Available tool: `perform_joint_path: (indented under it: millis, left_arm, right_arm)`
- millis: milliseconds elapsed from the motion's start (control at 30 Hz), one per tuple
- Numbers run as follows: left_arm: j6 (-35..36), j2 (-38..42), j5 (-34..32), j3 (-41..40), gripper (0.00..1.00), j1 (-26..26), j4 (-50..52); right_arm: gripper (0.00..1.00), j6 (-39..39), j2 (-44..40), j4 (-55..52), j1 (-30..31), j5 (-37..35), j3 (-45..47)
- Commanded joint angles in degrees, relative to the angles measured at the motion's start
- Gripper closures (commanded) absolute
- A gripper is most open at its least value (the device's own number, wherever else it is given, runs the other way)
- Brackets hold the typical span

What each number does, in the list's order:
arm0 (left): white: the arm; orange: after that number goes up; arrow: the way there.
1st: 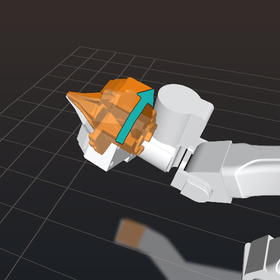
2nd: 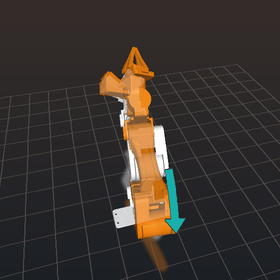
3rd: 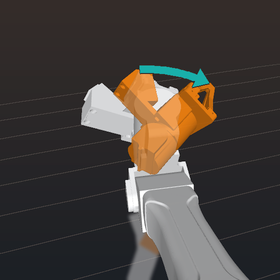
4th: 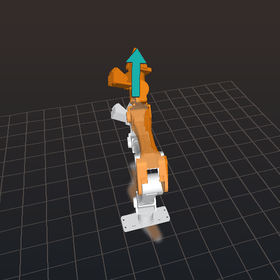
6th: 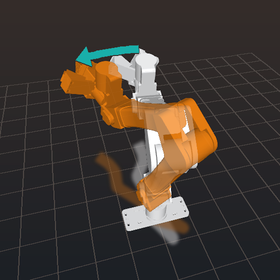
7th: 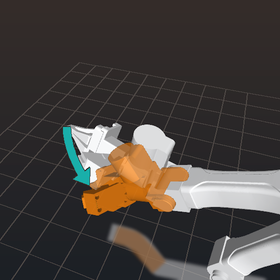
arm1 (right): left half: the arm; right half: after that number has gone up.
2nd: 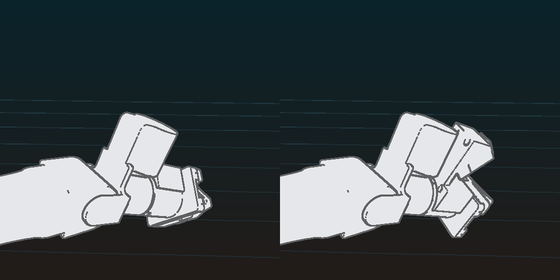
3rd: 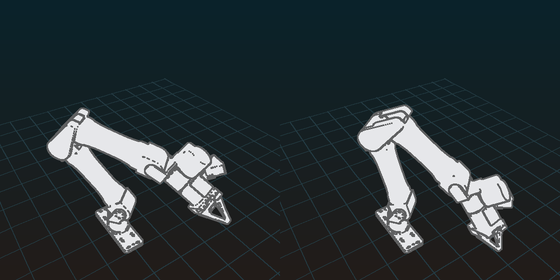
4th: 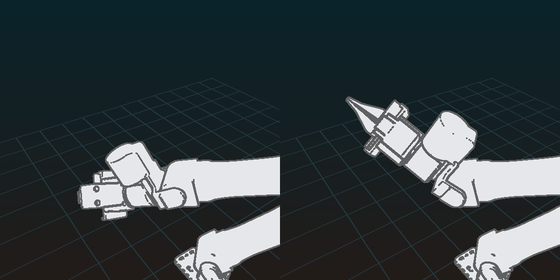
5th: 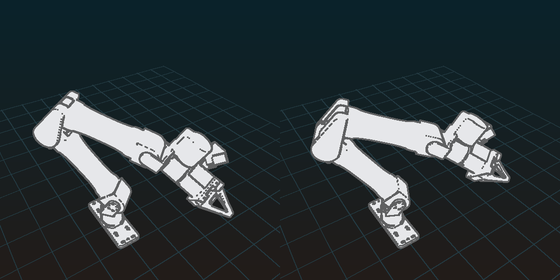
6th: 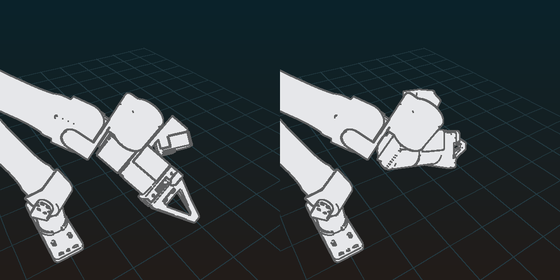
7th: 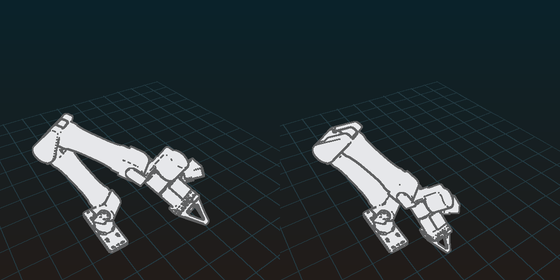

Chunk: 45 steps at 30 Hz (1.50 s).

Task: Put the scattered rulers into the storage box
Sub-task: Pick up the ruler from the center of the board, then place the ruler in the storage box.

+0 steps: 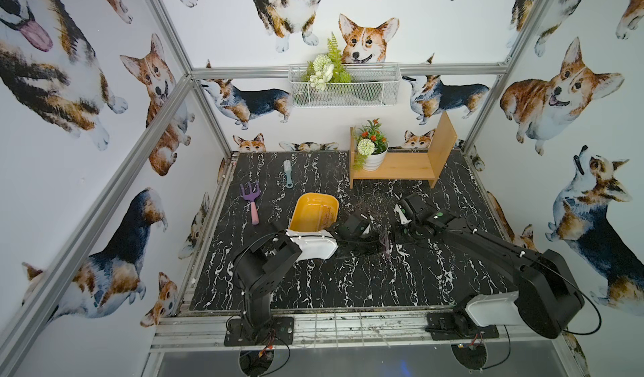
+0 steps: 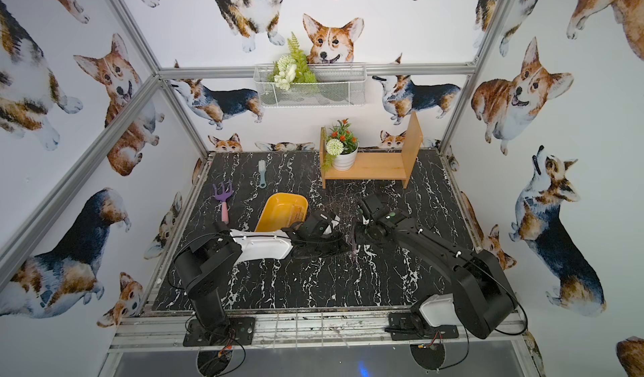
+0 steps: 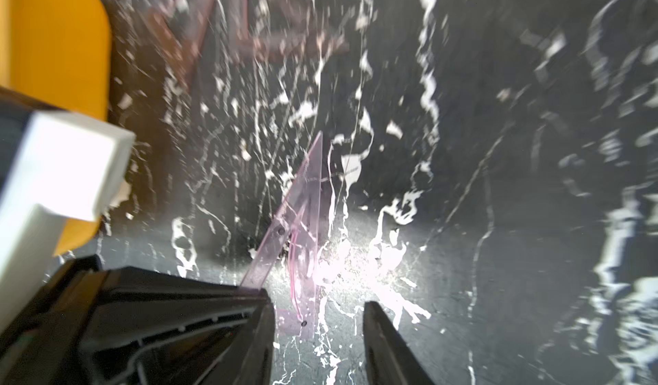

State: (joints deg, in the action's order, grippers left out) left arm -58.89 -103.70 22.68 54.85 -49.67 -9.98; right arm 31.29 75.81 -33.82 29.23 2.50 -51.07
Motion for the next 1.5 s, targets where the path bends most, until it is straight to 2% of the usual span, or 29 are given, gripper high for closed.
perform_joint_path:
  millis: [0,233,467,733,933,1133,1467]
  left_arm:
    - [4.27,2.62,-2.29,2.32,1.0,0.01,6.09]
    - [14.03,7.21,-5.13,10.12,1.0,1.96,21.42]
    - [18.78,13.06,-5.88,11.03,1.0,6.36,29.03]
    - [25.82,20.11,-4.03,10.1,1.0,16.85,38.47]
    - [32.95,22.0,-1.51,12.03,1.0,25.33,46.35]
    - [36.36,22.25,0.26,9.61,1.0,29.43,49.05]
    - [36.92,18.01,0.37,4.32,1.0,29.81,45.36]
  right_arm:
    - [0.52,0.35,-1.55,-3.76,-0.12,-4.1,-1.52]
    - [0.5,1.47,-3.04,-2.57,-0.17,-4.0,-2.46]
    - [0.51,2.19,-1.73,0.76,-0.14,-1.38,-2.37]
    - [0.51,1.4,1.77,3.19,0.0,1.26,-4.29]
    - [0.51,0.64,3.89,4.06,0.2,2.32,-5.51]
    - [0.51,0.65,5.64,4.86,0.26,3.19,-6.35]
    - [0.51,0.29,5.56,5.18,0.34,3.48,-5.67]
